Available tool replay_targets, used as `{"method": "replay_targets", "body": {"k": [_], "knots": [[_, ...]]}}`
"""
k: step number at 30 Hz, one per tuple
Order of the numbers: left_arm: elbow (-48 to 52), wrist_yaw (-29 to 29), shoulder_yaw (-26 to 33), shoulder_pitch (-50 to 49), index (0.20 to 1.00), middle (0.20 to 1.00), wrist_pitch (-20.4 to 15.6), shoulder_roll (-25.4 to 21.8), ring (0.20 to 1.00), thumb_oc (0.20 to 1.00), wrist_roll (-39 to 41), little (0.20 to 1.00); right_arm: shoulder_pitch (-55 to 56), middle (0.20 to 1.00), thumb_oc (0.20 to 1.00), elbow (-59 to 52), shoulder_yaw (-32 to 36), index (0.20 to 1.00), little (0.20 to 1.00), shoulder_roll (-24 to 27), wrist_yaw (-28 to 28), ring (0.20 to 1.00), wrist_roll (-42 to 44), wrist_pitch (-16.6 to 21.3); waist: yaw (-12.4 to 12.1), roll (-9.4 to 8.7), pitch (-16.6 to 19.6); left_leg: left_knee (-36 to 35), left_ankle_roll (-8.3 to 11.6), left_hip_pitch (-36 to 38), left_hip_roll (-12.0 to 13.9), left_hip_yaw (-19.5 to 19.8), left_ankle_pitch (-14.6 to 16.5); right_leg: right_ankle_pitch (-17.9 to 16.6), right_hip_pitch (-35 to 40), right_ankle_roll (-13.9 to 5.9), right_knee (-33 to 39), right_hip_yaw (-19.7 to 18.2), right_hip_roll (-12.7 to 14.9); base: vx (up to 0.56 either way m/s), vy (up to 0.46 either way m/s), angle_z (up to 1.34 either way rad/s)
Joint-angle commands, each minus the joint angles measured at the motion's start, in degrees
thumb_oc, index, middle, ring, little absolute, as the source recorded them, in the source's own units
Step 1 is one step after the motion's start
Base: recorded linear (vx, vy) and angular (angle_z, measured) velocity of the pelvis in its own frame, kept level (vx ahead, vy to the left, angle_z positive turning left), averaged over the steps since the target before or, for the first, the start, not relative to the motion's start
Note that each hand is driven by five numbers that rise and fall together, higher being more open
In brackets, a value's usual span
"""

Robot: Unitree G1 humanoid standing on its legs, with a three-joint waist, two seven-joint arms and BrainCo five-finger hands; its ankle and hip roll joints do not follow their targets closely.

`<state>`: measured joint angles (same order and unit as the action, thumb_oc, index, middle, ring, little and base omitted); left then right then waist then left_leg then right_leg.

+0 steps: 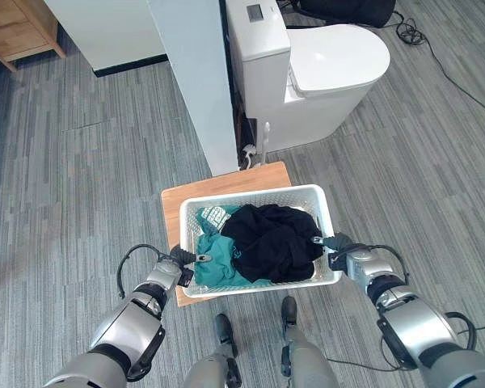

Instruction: Grab the laundry basket,head to the washer,open it,put in the laundry and shut it.

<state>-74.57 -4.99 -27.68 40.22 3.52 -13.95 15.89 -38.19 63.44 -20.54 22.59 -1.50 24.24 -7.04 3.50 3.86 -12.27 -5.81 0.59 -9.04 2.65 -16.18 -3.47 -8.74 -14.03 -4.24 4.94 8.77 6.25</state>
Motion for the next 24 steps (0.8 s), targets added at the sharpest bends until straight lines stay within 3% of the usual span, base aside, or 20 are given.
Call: {"method": "replay_targets", "body": {"k": [1, 6, 7, 8, 9, 14, 16, 18, 19, 22, 23, 24], "knots": [[-2.07, -1.44, -0.06, 4.56, 1.000, 1.000, -3.09, 2.14, 1.000, 1.000, 0.31, 1.000, -1.83, 0.338, 0.338, -4.21, 1.56, 0.338, 0.338, -2.03, 1.12, 0.338, 0.84, 4.78, -0.15, -0.20, -0.01, 0.81, 1.94, 0.94, 0.51, 2.36, 1.08, -0.55, 2.84, -7.43, 0.06, 1.23, 5.80, 0.00, 0.000, 0.00], [-0.55, -2.08, 0.75, 2.95, 1.000, 1.000, -3.41, 2.10, 1.000, 1.000, -1.09, 1.000, 3.17, 0.347, 0.347, -10.72, 3.07, 0.347, 0.347, -2.29, 0.33, 0.347, -0.73, 5.25, -0.03, -0.15, 0.97, 0.81, 1.98, 2.25, 0.75, 1.97, 1.46, 0.01, 3.99, -7.39, 0.06, 1.23, 5.62, 0.00, 0.000, 0.00], [-0.36, -2.33, 1.15, 2.86, 0.573, 0.573, -3.46, 1.99, 0.573, 0.573, -0.90, 0.573, 3.89, 0.357, 0.357, -11.44, 3.49, 0.357, 0.357, -2.25, 0.14, 0.357, -0.95, 5.42, -0.08, -0.11, 1.17, 0.81, 2.01, 2.43, 0.82, 1.90, 1.44, 0.06, 4.13, -7.42, 0.06, 1.32, 5.57, 0.00, 0.000, 0.00], [-0.20, -2.25, 1.28, 2.62, 0.442, 0.442, -3.47, 1.95, 0.442, 0.442, -0.75, 0.442, 4.32, 0.366, 0.366, -11.94, 3.71, 0.366, 0.366, -2.34, 0.05, 0.366, -1.09, 5.49, -0.07, -0.05, 1.28, 0.81, 2.02, 2.52, 0.85, 1.85, 1.47, 0.11, 4.16, -7.42, 0.06, 1.39, 5.55, 0.00, 0.000, 0.00], [0.12, -2.40, 1.62, 2.63, 0.200, 0.200, -3.60, 1.67, 0.200, 0.200, -0.61, 0.200, 4.79, 0.382, 0.382, -12.45, 3.93, 0.382, 0.382, -2.34, -0.11, 0.382, -1.52, 5.55, -0.08, 0.01, 1.45, 0.81, 2.06, 2.56, 0.88, 1.70, 1.50, 0.10, 4.17, -7.47, 0.06, 1.52, 5.55, 0.00, 0.000, 0.00], [0.28, -2.18, 2.06, 1.87, 0.200, 0.200, -3.75, 1.90, 0.200, 0.200, -0.42, 0.200, 6.70, 0.410, 0.410, -13.23, 4.84, 0.410, 0.410, -2.59, -0.18, 0.410, -1.39, 5.94, -0.05, 0.19, 1.94, 0.81, 2.13, 2.87, 0.97, 1.47, 1.49, 0.17, 4.43, -7.38, 0.06, 1.78, 5.51, 0.00, -0.002, -0.01], [-0.65, -1.58, 2.38, 1.09, 0.200, 0.200, -3.49, 2.41, 0.200, 0.200, 0.42, 0.200, 7.10, 0.501, 0.501, -13.46, 5.32, 0.501, 0.501, -2.67, -0.26, 0.501, -0.60, 6.23, 0.00, 0.31, 2.09, 0.81, 2.14, 3.07, 0.98, 1.42, 1.55, 0.24, 4.57, -7.35, 0.06, 1.85, 5.52, 0.00, 0.000, 0.00], [-1.53, -1.16, 2.63, 0.73, 0.200, 0.200, -3.38, 2.67, 0.200, 0.200, 1.15, 0.200, 7.26, 0.529, 0.529, -13.09, 5.75, 0.529, 0.529, -3.01, -0.12, 0.529, 1.29, 6.46, 0.07, 0.45, 2.22, 0.81, 2.16, 3.18, 0.99, 1.42, 1.59, 0.31, 4.66, -7.35, 0.06, 1.89, 5.50, 0.00, 0.000, 0.00], [-3.21, 0.45, 2.97, -0.10, 0.200, 0.200, -2.92, 3.47, 0.200, 0.200, 3.11, 0.200, 7.44, 0.536, 0.536, -11.90, 7.60, 0.536, 0.536, -4.26, 0.54, 0.536, 9.35, 7.57, 0.28, 0.75, 2.38, 0.81, 2.22, 3.69, 1.04, 1.44, 1.83, 0.57, 5.09, -7.29, 0.06, 1.87, 5.32, 0.00, 0.000, 0.00], [-4.27, 0.98, 3.38, -0.19, 0.200, 0.200, -2.69, 3.60, 0.200, 0.200, 4.03, 0.200, 7.03, 0.523, 0.523, -10.32, 8.65, 0.523, 0.523, -4.78, 1.23, 0.523, 14.19, 8.07, 0.29, 0.92, 2.83, 0.81, 2.27, 3.43, 1.08, 1.44, 1.63, 0.54, 4.83, -7.17, 0.06, 1.84, 5.29, 0.00, 0.000, 0.00], [-5.52, 1.56, 3.62, -0.04, 0.200, 0.200, -2.23, 3.67, 0.200, 0.200, 4.56, 0.200, 5.98, 0.485, 0.485, -8.31, 9.76, 0.485, 0.485, -5.29, 1.13, 0.485, 18.64, 8.66, 0.37, 1.20, 3.04, 0.81, 2.36, 3.27, 1.09, 1.46, 1.57, 0.58, 4.68, -7.13, 0.06, 1.81, 5.25, 0.00, 0.000, 0.00], [-6.05, 1.78, 3.67, 0.13, 0.200, 0.200, -2.13, 3.75, 0.200, 0.200, 4.86, 0.200, 5.55, 0.373, 0.373, -7.63, 9.98, 0.373, 0.373, -5.79, 1.43, 0.373, 20.84, 8.63, 0.39, 1.28, 3.09, 0.81, 2.40, 3.14, 1.11, 1.45, 1.50, 0.55, 4.54, -7.12, 0.06, 1.85, 5.24, 0.00, 0.000, 0.00]]}}
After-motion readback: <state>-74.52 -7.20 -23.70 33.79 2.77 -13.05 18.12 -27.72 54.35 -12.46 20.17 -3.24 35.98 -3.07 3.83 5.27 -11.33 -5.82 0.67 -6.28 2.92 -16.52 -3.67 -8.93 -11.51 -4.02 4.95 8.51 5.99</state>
